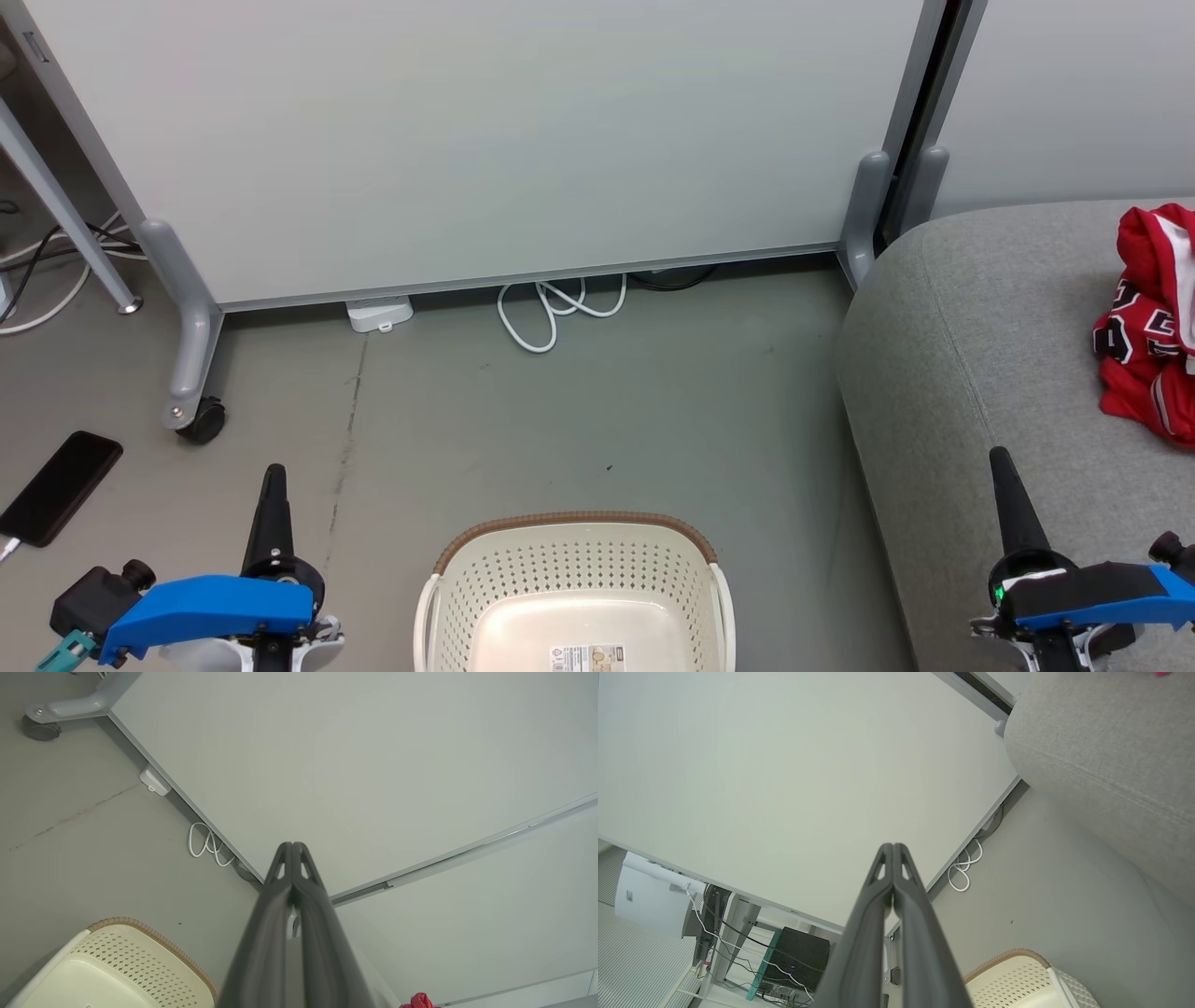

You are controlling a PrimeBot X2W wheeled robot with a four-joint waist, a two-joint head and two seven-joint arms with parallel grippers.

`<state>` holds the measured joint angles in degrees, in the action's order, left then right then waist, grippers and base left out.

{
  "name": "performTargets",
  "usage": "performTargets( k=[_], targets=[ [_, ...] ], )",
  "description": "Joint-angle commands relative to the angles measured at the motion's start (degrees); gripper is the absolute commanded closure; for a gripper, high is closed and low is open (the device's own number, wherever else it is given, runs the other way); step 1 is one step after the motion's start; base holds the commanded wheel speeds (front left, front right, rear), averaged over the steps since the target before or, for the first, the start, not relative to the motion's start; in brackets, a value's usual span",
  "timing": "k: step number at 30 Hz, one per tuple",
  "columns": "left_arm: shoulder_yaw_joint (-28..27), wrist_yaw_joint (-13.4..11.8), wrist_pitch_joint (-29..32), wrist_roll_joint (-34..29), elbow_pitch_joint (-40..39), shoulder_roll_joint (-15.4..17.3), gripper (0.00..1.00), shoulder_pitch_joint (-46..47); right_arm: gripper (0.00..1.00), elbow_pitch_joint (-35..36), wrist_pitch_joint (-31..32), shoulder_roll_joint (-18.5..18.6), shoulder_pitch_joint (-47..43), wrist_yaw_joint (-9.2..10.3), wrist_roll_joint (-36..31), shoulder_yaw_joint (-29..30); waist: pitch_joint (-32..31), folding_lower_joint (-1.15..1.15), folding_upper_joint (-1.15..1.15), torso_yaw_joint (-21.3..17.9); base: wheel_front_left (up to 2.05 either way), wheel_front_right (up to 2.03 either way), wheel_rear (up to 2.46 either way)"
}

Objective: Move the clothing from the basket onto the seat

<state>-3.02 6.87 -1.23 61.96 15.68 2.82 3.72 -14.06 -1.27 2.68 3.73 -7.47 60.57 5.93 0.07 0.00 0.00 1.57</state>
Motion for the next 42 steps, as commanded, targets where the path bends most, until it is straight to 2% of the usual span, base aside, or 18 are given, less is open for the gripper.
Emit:
performTargets(
  k=[1,42],
  targets=[
    [-0.47,0.44,0.46,1.68,-0.75,0.1,1.0,1.62,1.0,0.55,0.47,0.25,1.41,-0.03,1.99,0.11,0.0,0.0,0.0,-0.04,0.0,0.0,0.0],
    [-2.83,0.73,5.81,22.47,-1.51,0.1,1.0,2.6,1.0,0.21,5.86,0.31,2.51,-0.04,23.57,0.52,0.07,0.0,0.0,-1.05,0.0,0.0,0.0]
  ],
)
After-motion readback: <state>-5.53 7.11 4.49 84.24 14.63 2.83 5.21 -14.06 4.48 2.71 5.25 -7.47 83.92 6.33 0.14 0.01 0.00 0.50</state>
